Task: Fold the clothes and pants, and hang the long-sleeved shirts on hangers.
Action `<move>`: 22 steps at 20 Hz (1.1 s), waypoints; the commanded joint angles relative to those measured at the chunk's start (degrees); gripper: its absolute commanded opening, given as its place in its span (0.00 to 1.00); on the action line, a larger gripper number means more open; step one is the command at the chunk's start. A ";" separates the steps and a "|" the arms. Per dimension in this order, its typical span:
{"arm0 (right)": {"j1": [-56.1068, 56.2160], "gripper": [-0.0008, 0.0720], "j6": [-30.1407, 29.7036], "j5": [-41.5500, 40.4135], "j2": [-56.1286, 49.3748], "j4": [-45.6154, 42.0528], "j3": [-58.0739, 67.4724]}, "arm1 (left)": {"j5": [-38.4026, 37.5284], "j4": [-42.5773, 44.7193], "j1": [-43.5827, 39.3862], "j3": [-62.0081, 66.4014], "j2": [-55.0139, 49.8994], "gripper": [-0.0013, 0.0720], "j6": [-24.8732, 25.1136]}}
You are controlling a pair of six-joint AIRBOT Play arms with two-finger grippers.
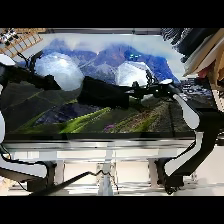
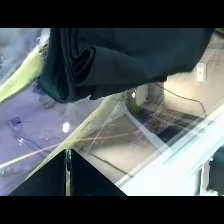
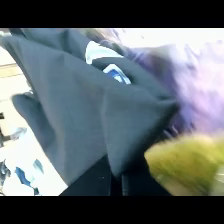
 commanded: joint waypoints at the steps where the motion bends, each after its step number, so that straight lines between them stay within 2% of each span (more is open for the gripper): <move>1: -0.70 0.03 5.84 -0.48 1.95 -2.71 3.08 | -0.96 0.04 -0.04 -0.02 0.07 0.02 -0.17; 6: -11.04 0.03 15.63 -4.79 25.62 -13.73 -9.20 | -5.70 0.04 0.04 -0.02 0.07 0.02 -0.17; 9: -27.82 0.03 17.55 -3.41 42.75 -16.35 -19.39 | -6.86 0.04 0.04 -0.02 0.07 0.02 -0.15; 12: -49.72 0.03 17.59 3.78 52.76 -23.15 -22.18 | -6.64 0.04 0.04 -0.02 0.07 0.02 -0.13; 14: -65.57 0.03 17.14 7.98 54.47 -28.57 -22.18 | -6.64 0.04 0.04 -0.02 0.07 0.02 -0.11; 16: -77.02 0.03 16.59 7.10 53.42 -33.20 -22.60 | -6.45 0.04 0.04 -0.02 0.07 0.02 -0.13; 18: -81.13 0.03 16.04 6.14 50.05 -36.72 -23.37 | -6.38 0.04 0.02 -0.02 0.07 0.02 -0.13; 22: -81.31 0.03 16.46 6.36 42.88 -55.78 -23.37 | -6.51 0.04 0.02 0.00 0.07 0.02 -0.17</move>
